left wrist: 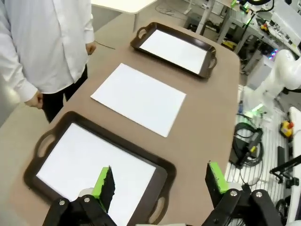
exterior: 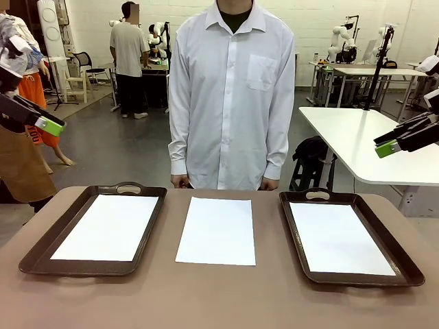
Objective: Sort the A4 documents.
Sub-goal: Receive the A4 Paper.
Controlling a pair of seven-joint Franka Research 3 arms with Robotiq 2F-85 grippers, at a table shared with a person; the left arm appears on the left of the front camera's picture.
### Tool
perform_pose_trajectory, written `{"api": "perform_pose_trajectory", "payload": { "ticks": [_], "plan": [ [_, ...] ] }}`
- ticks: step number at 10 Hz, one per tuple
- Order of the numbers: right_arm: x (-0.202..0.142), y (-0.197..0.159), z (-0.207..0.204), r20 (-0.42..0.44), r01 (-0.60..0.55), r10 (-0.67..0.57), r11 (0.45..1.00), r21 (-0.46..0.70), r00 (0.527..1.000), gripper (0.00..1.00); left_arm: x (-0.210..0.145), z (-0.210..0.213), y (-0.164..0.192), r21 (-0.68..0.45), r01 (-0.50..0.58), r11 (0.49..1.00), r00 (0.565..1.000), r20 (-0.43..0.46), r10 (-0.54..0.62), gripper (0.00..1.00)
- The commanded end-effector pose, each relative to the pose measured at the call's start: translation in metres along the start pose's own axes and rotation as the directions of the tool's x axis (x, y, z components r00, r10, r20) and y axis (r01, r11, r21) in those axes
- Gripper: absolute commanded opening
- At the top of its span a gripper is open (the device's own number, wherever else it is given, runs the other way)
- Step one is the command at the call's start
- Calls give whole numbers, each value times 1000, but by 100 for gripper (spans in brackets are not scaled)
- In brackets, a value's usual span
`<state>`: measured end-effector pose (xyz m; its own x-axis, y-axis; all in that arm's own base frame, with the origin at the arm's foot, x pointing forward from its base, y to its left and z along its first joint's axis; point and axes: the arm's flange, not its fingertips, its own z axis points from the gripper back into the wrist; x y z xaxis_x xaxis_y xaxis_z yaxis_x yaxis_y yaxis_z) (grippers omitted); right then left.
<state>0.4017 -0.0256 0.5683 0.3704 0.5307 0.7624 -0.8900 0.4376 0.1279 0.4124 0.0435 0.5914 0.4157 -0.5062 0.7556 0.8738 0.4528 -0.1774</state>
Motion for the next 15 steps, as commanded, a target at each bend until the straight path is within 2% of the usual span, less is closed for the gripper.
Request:
{"api": "perform_pose_trajectory", "payload": {
  "ticks": [1, 3, 7, 11, 15],
  "plan": [
    [-1, 0, -1, 1, 1, -1, 1000, 2, 1000, 89, -1, -6, -11, 188, -75, 979, 997, 3, 76, 100],
    [-1, 0, -1, 1, 1, -1, 1000, 2, 1000, 89, -2, 0, -20, 232, -92, 968, 996, 21, 90, 100],
    [-1, 0, -1, 1, 1, -1, 1000, 2, 1000, 89, -3, 5, -25, 121, -14, 993, 1000, -7, 15, 100],
    [-1, 0, -1, 1, 1, -1, 1000, 2, 1000, 89, 1, 5, -16, 126, -34, 991, 999, -8, 35, 100],
    [-1, 0, -1, 1, 1, -1, 1000, 2, 1000, 89, -1, 2, -26, 131, -32, 991, 999, -1, 33, 100]
  ]
}}
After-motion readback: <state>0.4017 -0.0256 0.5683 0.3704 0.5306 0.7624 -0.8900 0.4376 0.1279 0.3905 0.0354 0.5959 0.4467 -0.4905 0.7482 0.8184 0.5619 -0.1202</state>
